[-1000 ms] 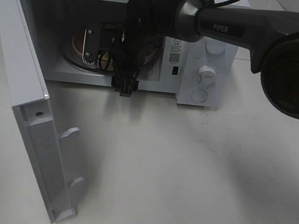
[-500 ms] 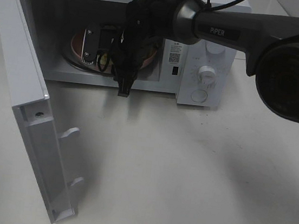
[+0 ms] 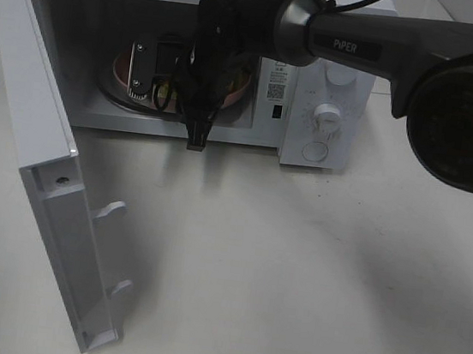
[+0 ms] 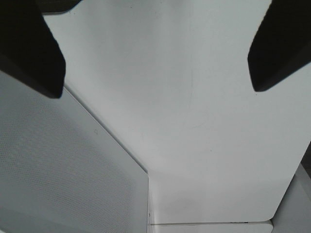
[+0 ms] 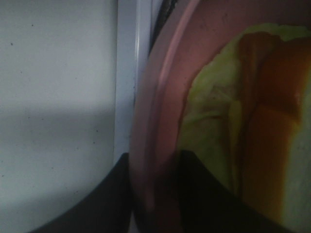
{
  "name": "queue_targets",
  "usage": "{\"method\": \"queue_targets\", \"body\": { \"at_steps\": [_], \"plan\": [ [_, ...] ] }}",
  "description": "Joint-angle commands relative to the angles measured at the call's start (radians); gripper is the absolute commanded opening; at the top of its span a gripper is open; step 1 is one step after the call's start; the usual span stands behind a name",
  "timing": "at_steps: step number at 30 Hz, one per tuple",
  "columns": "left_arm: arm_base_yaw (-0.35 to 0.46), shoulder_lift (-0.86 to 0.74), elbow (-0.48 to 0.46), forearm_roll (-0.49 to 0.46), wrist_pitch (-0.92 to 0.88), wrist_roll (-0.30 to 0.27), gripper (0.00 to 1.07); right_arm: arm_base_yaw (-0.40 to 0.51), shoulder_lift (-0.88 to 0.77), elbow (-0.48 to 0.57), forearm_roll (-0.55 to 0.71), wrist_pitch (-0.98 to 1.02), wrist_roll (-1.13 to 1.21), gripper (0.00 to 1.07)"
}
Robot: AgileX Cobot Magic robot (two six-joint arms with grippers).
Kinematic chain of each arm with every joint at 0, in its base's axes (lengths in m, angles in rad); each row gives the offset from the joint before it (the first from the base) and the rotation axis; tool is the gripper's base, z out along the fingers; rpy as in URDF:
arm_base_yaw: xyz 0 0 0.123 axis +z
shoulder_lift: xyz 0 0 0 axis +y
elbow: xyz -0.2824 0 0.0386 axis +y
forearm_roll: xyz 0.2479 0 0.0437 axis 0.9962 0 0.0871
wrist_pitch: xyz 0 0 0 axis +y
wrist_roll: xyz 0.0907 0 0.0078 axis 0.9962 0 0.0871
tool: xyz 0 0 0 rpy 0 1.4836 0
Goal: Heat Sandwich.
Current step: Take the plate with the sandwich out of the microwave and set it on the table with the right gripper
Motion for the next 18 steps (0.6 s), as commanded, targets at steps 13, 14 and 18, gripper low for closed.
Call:
{"method": "queue_targets", "body": {
  "at_steps": [13, 14, 18],
  "plan": [
    [-0.006, -0.016, 0.001, -0.002, -0.014, -0.002, 0.98, 0.003, -0.035, 0.010, 0.043, 0.134, -0.019, 0.00],
    [-0.006, -0.016, 0.001, -0.002, -0.014, -0.002, 0.98, 0.003, -0.045, 0.013, 0.043, 0.135, -0.021, 0.00],
    [-0.006, -0.016, 0.001, -0.002, -0.014, -0.002, 0.98, 0.003, -0.090, 0.075, 0.049, 0.112, -0.101, 0.00]
  ]
}}
